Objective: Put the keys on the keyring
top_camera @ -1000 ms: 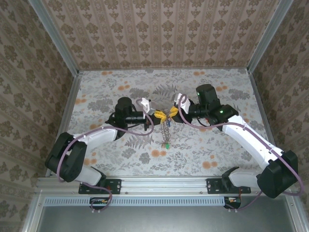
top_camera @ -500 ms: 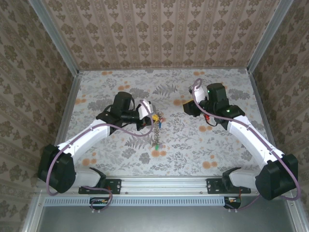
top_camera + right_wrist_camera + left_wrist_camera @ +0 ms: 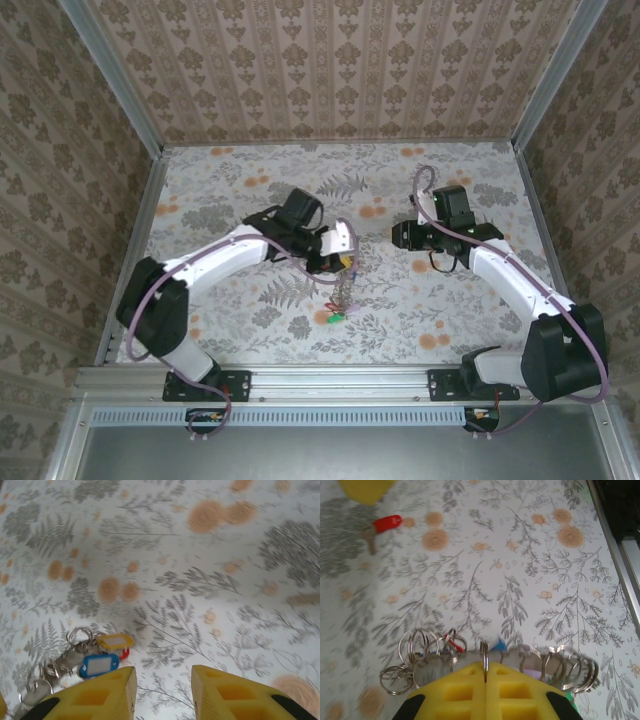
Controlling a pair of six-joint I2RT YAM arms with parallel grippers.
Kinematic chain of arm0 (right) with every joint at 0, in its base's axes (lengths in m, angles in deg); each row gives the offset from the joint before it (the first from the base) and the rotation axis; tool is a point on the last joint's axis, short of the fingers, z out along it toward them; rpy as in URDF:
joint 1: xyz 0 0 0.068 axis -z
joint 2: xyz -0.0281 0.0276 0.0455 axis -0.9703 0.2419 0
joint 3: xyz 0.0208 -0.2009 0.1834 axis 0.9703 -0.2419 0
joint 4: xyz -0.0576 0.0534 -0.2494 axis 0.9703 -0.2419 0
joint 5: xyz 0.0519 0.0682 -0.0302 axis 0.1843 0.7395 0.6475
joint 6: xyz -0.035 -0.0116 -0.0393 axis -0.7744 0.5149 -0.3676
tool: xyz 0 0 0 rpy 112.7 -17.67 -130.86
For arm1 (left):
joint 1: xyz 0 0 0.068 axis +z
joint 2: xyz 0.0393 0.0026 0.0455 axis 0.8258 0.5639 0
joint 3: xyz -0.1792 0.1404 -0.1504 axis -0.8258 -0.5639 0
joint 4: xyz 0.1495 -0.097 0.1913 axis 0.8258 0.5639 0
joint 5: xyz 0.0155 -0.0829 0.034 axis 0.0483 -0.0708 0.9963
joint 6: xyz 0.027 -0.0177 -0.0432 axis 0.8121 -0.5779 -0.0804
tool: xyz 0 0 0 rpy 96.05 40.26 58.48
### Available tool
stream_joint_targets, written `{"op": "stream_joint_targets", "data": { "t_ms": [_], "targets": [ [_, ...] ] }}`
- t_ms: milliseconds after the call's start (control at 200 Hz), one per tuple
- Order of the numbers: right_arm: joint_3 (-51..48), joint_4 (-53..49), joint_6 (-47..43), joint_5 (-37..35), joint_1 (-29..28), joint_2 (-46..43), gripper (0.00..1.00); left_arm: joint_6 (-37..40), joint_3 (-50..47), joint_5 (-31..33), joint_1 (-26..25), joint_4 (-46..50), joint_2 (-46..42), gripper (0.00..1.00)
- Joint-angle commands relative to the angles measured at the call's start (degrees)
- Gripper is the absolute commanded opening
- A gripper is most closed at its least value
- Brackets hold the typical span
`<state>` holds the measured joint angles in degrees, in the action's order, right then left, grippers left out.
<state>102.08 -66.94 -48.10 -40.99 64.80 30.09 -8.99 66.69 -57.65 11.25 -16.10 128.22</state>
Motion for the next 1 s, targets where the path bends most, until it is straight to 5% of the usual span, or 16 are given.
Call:
{"op": "stream_joint_targets", "data": {
  "t_ms": [0, 400, 600, 800, 995],
  "targets": [
    [-2.3, -4.2, 3.8, -1.2, 2.0, -0.3, 0.38, 1.0, 4.3, -0.4, -2.7, -0.8, 3.7, 0.0],
    [-9.0, -5.0, 5.7, -0.3, 5.8, -0.5, 0.39, 2.1, 14.4, 3.3, -10.5, 2.8, 17.9, 0.0],
    [-10.0, -3.5, 4.5, 5.1, 6.6, 1.2, 0.39, -0.2, 15.3, 2.6, -12.0, 1.8, 19.9, 0.2],
    [-11.3, -1.5, 4.1, 11.3, 6.2, 3.0, 0.41, -12.9, 5.2, -0.6, -10.3, -13.1, 11.7, 0.26],
    [-10.7, -0.5, 4.0, 12.6, 1.4, 8.8, 0.42, -32.1, -12.5, 4.2, -6.4, -32.4, -0.4, 0.26]
  ]
}}
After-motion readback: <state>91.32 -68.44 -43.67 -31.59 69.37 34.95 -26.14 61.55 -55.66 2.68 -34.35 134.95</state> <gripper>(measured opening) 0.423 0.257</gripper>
